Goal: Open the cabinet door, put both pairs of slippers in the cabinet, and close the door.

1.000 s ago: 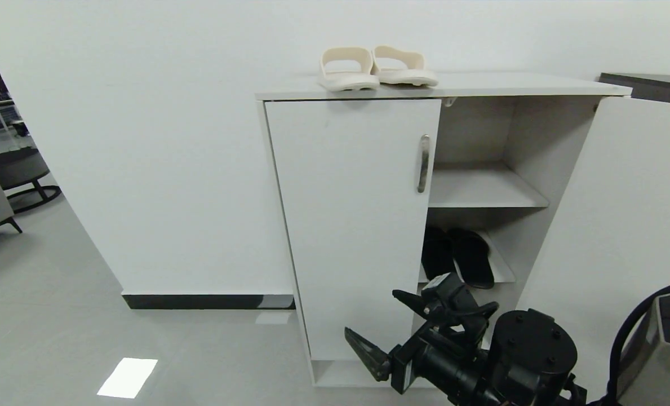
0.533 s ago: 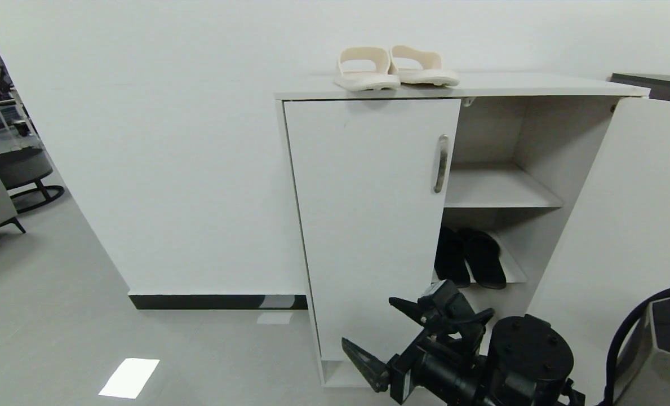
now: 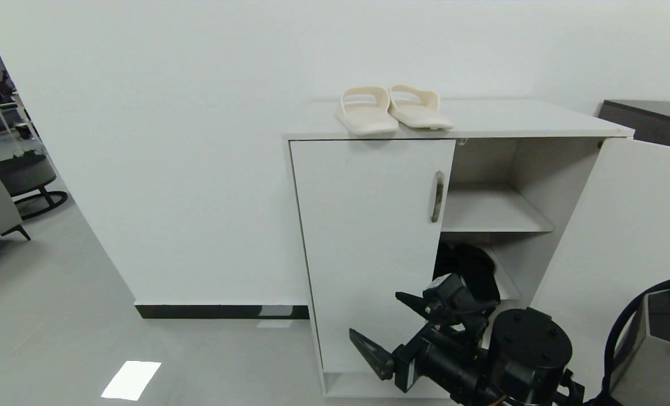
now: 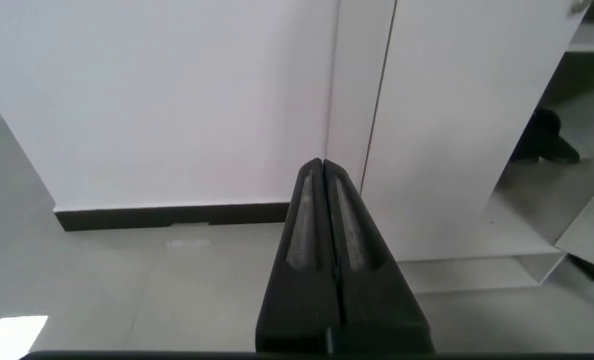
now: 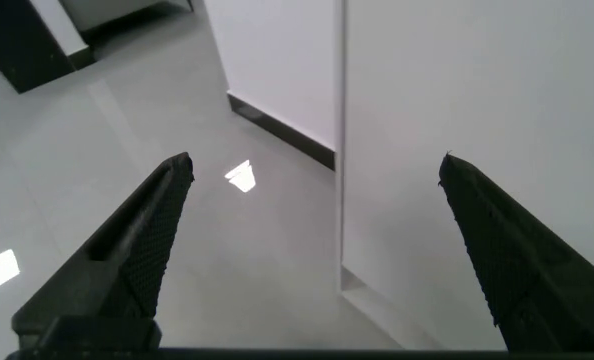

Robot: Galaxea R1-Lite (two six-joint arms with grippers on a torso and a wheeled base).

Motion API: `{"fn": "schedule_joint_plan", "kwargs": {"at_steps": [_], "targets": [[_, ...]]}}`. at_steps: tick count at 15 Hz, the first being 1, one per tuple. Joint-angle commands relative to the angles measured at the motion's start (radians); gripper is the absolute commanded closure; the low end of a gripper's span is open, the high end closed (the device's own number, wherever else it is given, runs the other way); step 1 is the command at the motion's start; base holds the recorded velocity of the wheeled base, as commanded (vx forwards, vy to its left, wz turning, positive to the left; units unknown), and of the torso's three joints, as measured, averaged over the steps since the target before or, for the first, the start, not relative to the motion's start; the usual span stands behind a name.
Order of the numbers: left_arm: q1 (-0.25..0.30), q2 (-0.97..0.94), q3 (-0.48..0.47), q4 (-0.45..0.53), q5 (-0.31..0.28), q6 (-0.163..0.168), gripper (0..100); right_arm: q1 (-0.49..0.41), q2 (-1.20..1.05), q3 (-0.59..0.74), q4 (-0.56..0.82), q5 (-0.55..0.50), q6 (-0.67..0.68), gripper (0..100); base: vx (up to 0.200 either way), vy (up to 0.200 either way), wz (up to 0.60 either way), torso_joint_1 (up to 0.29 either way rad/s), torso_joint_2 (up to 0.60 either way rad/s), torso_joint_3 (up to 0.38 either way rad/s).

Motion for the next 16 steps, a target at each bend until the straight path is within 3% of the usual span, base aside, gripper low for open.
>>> {"fn": "schedule_joint_plan", "kwargs": {"at_steps": [1, 16], "targets": [[0.001, 0.002, 0.0, 0.0, 0.0, -0.002, 100, -0.014, -0.001, 0.005, -0.001, 0.0, -0.003, 0, 0.0, 0.0, 0.0, 0.168, -0.48, -0.29], [0.001, 0.002, 0.0, 0.0, 0.003, 0.004, 100, 0.021, -0.006, 0.022, -0.001, 0.002, -0.003, 0, 0.0, 0.0, 0.0, 0.208, -0.49, -0.285]]}}
